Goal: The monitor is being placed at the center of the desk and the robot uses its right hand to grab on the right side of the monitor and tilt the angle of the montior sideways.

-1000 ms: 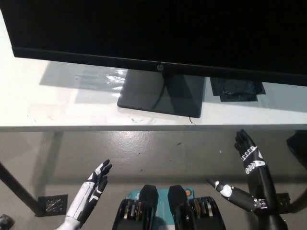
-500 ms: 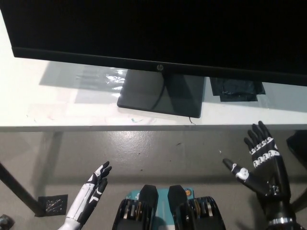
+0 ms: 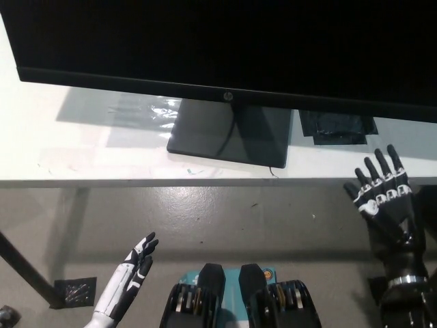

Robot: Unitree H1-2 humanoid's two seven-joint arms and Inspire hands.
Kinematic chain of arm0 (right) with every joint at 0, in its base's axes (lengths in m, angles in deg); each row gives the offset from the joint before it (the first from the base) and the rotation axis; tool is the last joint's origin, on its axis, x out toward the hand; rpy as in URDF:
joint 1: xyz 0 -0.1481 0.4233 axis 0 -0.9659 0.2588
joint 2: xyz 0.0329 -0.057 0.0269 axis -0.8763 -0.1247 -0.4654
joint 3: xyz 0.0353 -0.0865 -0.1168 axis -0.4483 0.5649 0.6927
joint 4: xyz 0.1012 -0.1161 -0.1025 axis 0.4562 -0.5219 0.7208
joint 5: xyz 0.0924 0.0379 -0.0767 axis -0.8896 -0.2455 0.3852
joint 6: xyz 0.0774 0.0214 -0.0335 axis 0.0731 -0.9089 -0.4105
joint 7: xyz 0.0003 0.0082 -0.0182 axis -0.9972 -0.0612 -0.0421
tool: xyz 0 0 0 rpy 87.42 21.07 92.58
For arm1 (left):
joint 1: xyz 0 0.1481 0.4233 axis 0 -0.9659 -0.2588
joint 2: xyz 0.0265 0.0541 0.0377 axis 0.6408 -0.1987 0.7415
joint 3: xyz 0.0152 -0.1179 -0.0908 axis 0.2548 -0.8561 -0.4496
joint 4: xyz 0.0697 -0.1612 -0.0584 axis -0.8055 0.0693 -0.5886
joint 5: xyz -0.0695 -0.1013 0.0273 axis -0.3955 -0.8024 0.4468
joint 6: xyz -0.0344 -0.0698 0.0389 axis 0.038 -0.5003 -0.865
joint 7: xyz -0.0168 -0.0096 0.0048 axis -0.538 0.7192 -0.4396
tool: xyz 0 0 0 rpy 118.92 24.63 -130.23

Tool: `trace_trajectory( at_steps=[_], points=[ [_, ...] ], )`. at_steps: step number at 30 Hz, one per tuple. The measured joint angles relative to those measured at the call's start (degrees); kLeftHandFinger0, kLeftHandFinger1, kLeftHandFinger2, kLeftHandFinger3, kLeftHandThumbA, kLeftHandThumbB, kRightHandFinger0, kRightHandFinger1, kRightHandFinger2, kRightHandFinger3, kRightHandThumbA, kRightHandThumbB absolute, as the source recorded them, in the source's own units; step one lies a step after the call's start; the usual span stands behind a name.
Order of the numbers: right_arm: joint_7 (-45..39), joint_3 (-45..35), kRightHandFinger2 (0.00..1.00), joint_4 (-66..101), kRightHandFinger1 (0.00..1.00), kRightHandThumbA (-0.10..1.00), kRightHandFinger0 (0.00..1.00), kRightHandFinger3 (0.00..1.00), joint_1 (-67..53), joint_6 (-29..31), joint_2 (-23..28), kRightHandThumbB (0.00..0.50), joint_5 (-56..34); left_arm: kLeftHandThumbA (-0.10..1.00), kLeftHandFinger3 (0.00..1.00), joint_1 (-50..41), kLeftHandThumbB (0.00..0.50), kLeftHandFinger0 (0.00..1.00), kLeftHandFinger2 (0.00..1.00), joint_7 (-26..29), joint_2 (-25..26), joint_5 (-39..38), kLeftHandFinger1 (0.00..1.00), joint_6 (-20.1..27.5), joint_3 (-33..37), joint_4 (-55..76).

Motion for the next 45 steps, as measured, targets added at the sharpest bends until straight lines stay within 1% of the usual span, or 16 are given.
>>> trace_trajectory(
  at_steps=[3,8,12,19,21,22,25,26,33,34,44,45],
  points=[
    [-0.49,-1.80,1.00,-0.16,1.00,1.00,1.00,1.00,1.23,-1.65,-0.49,0.342,-3.30,1.00,1.00,-0.01,0.306,1.00,1.00,0.01,0.00,0.00,1.00,0.01,0.00,0.00],
    [-0.69,-5.19,1.00,-1.69,1.00,1.00,1.00,1.00,3.65,-5.09,-2.14,0.322,-9.23,1.00,1.00,0.00,0.309,1.00,1.00,0.01,0.00,0.00,1.00,0.05,0.00,0.00],
    [-1.15,-7.96,1.00,-4.23,1.00,1.00,1.00,1.00,5.60,-7.69,-3.68,0.329,-13.34,1.00,1.00,0.02,0.311,1.00,1.00,0.04,0.03,0.05,1.00,0.13,0.03,0.01],
    [-3.71,-13.06,1.00,-10.73,1.00,1.00,1.00,1.00,9.83,-12.97,-6.28,0.327,-20.09,1.00,1.00,0.06,0.311,1.00,1.00,0.77,0.23,0.44,1.00,1.10,0.31,0.10],
    [-4.46,-14.05,1.00,-11.79,1.00,1.00,1.00,1.00,10.51,-14.10,-6.64,0.327,-20.96,1.00,1.00,0.07,0.311,1.00,1.00,1.01,0.31,0.61,1.00,1.28,0.44,0.14],
    [-4.78,-14.49,1.00,-12.06,1.00,1.00,1.00,1.00,10.72,-14.58,-6.80,0.343,-21.30,1.00,1.00,0.06,0.293,1.00,1.00,1.05,0.37,0.65,1.00,1.34,0.50,0.15],
    [-5.37,-15.48,1.00,-13.25,1.00,1.00,1.00,1.00,11.45,-15.60,-7.08,0.344,-21.88,1.00,1.00,0.13,0.295,1.00,1.00,1.05,0.47,0.66,1.00,1.41,0.62,0.15],
    [-5.63,-16.07,1.00,-13.91,1.00,1.00,1.00,1.00,11.94,-16.14,-7.13,0.343,-21.97,1.00,1.00,0.25,0.305,1.00,1.00,1.10,0.50,0.67,1.00,1.48,0.67,0.16],
    [-5.87,-18.61,1.00,-16.50,1.00,1.00,1.00,1.00,14.60,-18.04,-7.38,0.341,-22.07,1.00,1.00,0.33,0.296,1.00,1.00,1.39,0.54,0.66,1.00,1.67,0.69,0.25],
    [-5.87,-18.90,1.00,-16.77,1.00,1.00,1.00,1.00,14.92,-18.15,-7.41,0.350,-22.06,1.00,1.00,0.34,0.298,1.00,1.00,1.47,0.54,0.65,1.00,1.70,0.69,0.25],
    [-6.11,-21.97,1.00,-19.60,1.00,1.00,1.00,1.00,19.02,-19.05,-7.21,0.364,-21.96,1.00,1.00,0.35,0.299,1.00,1.00,1.55,0.57,0.60,1.00,1.83,0.70,0.25],
    [-6.14,-22.27,1.00,-19.86,1.00,1.00,1.00,1.00,19.47,-19.06,-7.15,0.368,-21.93,1.00,1.00,0.34,0.306,1.00,1.00,1.56,0.58,0.61,1.00,1.83,0.69,0.25]
  ],
)
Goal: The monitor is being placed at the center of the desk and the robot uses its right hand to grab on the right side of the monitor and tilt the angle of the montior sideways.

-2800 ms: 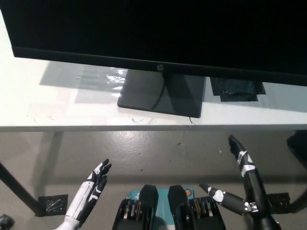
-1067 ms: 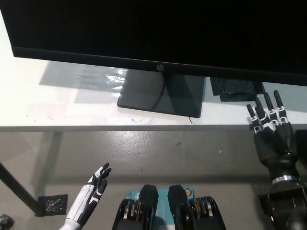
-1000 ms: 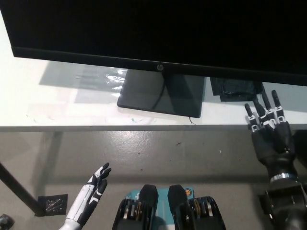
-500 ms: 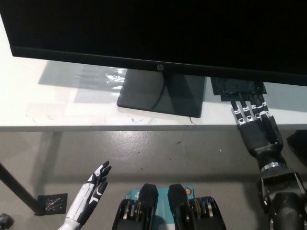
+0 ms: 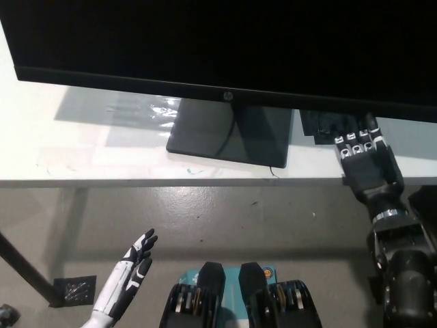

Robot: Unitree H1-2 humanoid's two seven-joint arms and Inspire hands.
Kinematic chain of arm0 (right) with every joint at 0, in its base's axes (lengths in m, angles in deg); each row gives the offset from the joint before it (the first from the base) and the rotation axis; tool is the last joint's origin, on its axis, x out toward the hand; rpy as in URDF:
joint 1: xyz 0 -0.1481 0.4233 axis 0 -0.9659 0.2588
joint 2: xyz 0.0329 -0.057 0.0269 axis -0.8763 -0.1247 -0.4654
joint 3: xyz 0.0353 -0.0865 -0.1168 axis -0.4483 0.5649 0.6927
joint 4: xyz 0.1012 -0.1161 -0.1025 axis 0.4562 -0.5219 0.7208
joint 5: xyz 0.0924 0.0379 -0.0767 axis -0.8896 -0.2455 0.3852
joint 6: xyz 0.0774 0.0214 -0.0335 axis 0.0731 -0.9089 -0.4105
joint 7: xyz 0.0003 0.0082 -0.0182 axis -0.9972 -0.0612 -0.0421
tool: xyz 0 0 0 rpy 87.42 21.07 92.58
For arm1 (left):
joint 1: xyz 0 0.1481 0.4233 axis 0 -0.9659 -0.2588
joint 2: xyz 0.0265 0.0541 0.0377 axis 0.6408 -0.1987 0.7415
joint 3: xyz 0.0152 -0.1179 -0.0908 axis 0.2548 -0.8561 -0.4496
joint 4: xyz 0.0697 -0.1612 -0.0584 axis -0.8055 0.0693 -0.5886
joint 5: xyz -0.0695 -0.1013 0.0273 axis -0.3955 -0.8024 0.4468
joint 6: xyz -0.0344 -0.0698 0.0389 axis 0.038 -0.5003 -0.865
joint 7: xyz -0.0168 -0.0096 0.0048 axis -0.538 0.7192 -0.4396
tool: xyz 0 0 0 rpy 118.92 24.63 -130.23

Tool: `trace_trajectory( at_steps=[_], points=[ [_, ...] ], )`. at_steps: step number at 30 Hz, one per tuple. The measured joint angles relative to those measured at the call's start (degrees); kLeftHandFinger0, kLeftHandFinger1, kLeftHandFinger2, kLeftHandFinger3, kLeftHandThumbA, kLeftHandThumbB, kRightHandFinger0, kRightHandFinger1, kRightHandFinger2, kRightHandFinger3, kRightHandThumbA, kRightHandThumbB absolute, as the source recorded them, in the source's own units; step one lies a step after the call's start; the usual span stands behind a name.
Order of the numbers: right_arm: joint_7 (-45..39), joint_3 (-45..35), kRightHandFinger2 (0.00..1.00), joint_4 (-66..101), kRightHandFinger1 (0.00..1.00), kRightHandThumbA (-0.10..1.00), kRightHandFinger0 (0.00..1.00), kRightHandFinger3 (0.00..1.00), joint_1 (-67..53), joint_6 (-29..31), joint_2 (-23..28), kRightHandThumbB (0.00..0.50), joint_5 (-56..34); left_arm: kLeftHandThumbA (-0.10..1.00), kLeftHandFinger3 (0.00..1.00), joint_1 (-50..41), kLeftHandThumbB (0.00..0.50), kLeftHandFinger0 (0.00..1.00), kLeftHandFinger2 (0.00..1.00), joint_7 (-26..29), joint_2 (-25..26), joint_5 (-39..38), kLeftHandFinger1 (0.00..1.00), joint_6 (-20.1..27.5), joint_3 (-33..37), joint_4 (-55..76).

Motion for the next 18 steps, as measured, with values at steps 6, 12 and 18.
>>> trace_trajectory(
  at_steps=[6,12,18],
  points=[
    [-0.84,-1.22,1.00,-1.51,1.00,1.00,1.00,1.00,1.99,0.00,0.31,0.359,0.14,1.00,1.00,-0.01,0.303,1.00,1.00,0.00,0.02,0.00,1.00,0.00,0.01,0.00],
    [-1.09,-1.90,1.00,-3.30,1.00,1.00,1.00,1.00,2.77,0.01,0.38,0.360,0.39,1.00,1.00,-0.05,0.302,1.00,1.00,0.13,0.03,0.05,1.00,0.01,0.03,0.00],
    [-1.74,-2.29,1.00,-6.22,1.00,1.00,1.00,1.00,3.45,0.06,0.64,0.359,0.77,1.00,1.00,-0.03,0.301,1.00,1.00,0.59,0.10,0.02,1.00,0.01,0.09,0.00]
  ],
)
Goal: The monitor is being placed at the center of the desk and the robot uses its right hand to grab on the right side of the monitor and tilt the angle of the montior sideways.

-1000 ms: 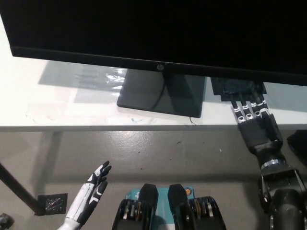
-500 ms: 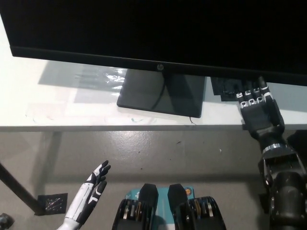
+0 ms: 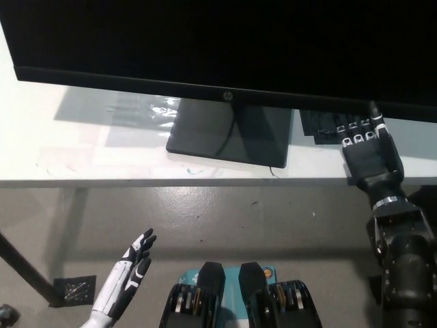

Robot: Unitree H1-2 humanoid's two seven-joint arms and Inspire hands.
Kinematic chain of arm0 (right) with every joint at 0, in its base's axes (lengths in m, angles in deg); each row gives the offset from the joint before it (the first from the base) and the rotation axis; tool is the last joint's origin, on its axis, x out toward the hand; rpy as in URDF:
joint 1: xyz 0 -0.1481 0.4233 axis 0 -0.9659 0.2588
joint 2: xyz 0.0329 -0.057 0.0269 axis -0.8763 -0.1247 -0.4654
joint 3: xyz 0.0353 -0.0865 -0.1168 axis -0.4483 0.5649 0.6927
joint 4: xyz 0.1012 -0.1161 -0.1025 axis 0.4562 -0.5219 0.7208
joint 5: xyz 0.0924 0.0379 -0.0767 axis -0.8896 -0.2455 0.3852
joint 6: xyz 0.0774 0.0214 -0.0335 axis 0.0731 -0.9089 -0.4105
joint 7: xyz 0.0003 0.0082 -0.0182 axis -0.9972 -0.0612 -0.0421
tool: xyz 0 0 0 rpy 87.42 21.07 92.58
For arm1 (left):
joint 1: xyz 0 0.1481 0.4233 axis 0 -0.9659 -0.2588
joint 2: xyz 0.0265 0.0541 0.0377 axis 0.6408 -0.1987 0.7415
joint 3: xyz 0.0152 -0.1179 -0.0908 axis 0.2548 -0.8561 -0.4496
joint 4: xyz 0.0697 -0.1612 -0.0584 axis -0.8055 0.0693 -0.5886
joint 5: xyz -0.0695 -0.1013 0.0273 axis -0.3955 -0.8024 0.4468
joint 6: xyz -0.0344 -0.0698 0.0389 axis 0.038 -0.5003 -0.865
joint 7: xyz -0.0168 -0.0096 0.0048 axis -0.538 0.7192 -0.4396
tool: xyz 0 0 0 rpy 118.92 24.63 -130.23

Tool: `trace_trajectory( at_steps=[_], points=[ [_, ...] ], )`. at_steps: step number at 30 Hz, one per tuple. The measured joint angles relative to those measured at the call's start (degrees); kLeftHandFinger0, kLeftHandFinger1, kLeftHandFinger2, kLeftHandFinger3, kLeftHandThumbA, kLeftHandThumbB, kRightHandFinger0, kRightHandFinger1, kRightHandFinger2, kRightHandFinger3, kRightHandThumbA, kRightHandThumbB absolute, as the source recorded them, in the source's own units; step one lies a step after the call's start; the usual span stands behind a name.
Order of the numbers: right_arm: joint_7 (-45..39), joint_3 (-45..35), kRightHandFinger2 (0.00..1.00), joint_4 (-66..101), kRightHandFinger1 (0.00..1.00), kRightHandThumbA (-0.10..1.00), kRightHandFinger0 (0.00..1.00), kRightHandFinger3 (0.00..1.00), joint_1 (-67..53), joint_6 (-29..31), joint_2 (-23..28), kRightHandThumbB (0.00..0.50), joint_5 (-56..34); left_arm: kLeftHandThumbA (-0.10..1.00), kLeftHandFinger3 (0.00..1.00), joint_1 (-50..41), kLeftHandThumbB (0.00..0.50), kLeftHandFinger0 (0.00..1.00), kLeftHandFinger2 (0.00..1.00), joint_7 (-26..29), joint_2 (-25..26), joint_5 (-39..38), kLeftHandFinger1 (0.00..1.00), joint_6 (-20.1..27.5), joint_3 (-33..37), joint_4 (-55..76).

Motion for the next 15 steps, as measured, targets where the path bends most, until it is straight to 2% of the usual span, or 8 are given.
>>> trace_trajectory(
  at_steps=[15],
  points=[
    [-3.59,-2.48,1.00,-9.92,1.00,1.00,1.00,1.00,4.31,1.18,1.36,0.368,2.26,1.00,1.00,0.14,0.293,1.00,1.00,0.82,0.35,-0.02,1.00,0.00,0.68,0.00]
  ],
)
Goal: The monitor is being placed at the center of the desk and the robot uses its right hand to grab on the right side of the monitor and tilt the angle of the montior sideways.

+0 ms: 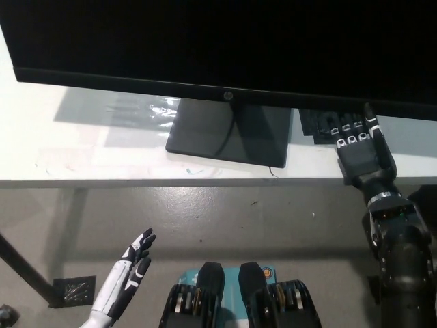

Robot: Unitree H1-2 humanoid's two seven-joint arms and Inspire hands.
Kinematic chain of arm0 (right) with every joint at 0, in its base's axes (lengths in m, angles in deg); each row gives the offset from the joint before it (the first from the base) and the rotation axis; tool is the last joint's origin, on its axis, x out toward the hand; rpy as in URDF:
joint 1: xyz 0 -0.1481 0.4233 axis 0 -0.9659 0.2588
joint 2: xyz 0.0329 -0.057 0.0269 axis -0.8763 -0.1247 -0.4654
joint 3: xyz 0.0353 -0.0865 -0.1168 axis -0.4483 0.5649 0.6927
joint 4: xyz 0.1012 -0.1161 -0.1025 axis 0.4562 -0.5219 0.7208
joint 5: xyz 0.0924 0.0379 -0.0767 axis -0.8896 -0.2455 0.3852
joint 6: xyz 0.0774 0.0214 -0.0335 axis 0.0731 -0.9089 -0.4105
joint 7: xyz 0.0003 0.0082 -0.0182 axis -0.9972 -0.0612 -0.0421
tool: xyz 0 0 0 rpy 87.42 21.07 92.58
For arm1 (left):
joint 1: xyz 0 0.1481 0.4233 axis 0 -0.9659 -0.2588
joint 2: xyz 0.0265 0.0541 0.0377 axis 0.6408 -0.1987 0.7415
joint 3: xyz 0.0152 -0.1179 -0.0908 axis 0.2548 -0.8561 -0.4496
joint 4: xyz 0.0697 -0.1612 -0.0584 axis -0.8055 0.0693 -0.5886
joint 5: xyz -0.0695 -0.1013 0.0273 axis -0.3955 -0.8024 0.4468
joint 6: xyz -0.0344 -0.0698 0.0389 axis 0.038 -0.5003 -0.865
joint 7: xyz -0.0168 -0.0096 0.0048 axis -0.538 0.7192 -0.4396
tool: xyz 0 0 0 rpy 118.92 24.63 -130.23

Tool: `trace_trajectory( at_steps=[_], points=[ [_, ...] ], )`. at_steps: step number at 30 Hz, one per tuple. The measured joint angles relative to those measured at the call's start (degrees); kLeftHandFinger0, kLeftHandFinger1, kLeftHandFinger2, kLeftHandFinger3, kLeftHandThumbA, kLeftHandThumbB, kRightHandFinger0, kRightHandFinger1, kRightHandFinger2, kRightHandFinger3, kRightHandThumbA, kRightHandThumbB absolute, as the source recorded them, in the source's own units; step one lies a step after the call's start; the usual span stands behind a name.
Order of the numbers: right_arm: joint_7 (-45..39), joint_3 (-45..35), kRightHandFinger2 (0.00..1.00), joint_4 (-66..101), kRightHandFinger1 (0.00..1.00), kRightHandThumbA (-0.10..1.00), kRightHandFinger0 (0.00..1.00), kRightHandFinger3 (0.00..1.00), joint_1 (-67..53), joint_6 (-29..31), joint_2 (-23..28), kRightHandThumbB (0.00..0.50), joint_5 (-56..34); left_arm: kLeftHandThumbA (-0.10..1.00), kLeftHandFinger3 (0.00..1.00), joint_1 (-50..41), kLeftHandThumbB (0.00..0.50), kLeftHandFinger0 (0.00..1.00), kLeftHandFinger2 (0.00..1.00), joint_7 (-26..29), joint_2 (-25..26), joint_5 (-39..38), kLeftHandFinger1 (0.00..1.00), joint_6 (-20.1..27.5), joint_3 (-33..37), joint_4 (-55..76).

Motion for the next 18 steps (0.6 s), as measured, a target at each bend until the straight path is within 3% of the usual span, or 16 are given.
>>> trace_trajectory(
  at_steps=[18],
  points=[
    [-4.24,-2.57,1.00,-6.66,1.00,1.00,1.00,1.00,3.96,1.61,1.37,0.378,3.19,1.00,1.00,0.02,0.289,1.00,1.00,0.23,0.32,0.10,1.00,0.00,0.35,0.00]
  ],
)
